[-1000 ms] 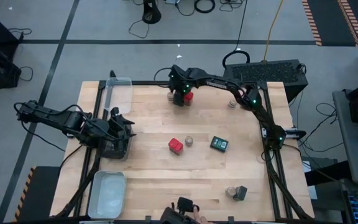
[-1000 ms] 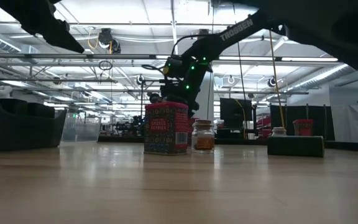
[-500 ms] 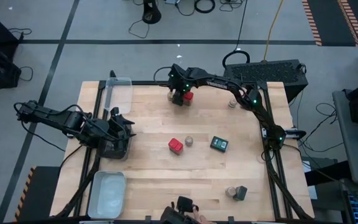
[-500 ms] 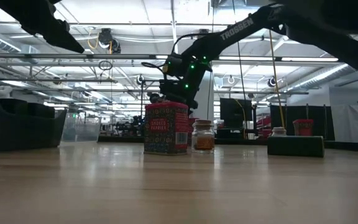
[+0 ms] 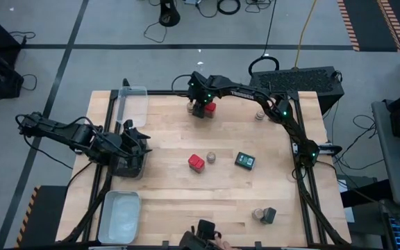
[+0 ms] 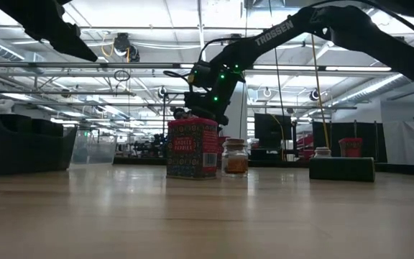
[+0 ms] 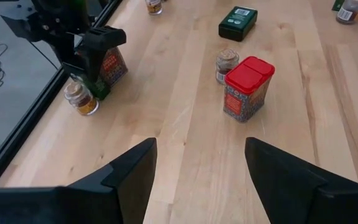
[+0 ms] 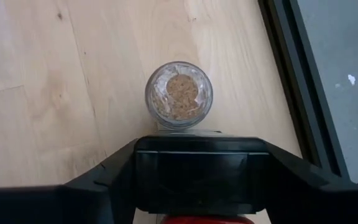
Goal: Sort spices by type
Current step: Put the black seasoning can into the black bin
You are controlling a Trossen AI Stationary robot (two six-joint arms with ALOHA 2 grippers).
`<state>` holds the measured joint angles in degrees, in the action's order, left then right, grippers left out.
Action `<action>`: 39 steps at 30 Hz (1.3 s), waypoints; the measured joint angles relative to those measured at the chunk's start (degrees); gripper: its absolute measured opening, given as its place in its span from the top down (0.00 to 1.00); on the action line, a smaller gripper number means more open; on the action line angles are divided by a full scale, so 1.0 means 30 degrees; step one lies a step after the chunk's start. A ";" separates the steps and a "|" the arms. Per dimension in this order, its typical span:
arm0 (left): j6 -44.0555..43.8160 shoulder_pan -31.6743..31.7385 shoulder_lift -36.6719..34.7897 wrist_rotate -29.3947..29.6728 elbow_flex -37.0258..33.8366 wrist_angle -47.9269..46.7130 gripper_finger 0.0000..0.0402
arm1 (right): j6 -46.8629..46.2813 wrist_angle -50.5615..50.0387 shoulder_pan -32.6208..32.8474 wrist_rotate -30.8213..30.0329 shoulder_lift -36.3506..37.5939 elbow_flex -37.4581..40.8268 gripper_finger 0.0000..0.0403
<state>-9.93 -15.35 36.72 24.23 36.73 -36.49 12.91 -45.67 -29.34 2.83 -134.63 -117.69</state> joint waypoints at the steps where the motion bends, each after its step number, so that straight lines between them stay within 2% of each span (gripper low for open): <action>1: 0.0002 0.0000 0.0003 0.0000 0.0000 0.0000 0.37 | 0.0000 -0.0021 0.0000 -0.0007 0.0000 0.0000 0.39; 5: -0.0007 0.0000 0.0003 0.0000 0.0000 0.0000 0.37 | 0.0116 -0.1154 -0.0007 -0.0046 0.0000 -0.0492 0.37; 13: 0.0007 0.0003 0.0003 0.0000 0.0000 0.0004 0.37 | 0.0646 -0.3025 0.0449 0.0019 0.0002 -0.2785 0.38; 23: -0.0022 0.0000 -0.0005 -0.0481 0.0007 0.0007 0.37 | 0.2070 -0.6237 0.2488 0.0231 0.0022 -0.5693 0.38; 34: -0.0527 0.0000 0.0003 -0.0503 0.0007 0.0228 0.37 | 0.3158 -0.6069 0.5033 0.4185 0.0262 -0.5785 0.38; 39: -0.0600 -0.0015 0.0003 -0.0929 0.0007 0.0519 0.37 | 0.4204 -0.5165 0.6164 0.4748 0.0262 -0.5785 0.38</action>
<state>-11.73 -15.40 36.73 21.44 36.75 -34.93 25.52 -61.17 -10.85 17.07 -133.84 -135.04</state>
